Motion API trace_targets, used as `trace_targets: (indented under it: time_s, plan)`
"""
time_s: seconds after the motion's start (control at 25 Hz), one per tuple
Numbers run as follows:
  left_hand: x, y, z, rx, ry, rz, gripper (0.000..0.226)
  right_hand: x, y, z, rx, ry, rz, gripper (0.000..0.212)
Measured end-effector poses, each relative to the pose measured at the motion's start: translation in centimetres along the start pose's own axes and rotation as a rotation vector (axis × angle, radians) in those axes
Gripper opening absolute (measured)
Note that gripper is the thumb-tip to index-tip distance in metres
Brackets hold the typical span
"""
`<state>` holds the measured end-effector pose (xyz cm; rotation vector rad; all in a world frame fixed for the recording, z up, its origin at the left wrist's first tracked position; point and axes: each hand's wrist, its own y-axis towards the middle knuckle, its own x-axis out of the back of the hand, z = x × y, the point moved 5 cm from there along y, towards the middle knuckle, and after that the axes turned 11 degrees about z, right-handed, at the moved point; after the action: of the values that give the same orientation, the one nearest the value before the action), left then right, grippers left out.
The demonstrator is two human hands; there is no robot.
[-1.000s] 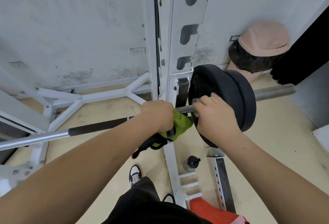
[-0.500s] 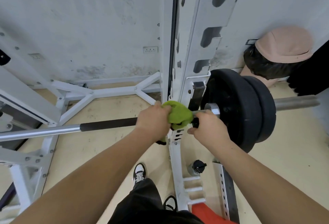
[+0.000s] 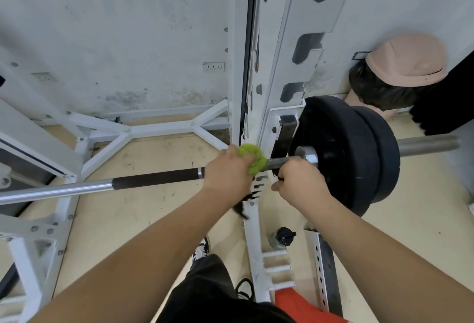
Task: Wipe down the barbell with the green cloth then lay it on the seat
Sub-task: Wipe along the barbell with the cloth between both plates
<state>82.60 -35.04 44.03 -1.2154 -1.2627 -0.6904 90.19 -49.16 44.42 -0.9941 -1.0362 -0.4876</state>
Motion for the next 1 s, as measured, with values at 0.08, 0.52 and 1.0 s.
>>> trace_targets:
  time_s: [0.08, 0.52, 1.0]
  plan:
    - [0.3, -0.8, 3.5, 0.062, 0.064, 0.007, 0.037, 0.0, -0.1, -0.1, 0.001, -0.004, -0.019, 0.029]
    - [0.5, -1.9, -1.6, -0.149, 0.099, -0.021, 0.068, -0.2, -0.3, -0.2, -0.028, 0.006, -0.013, 0.029]
    - [0.8, 0.2, -3.7, -0.132, -0.046, 0.003, 0.056, -0.5, -0.2, -0.4, -0.024, 0.045, -0.044, 0.024]
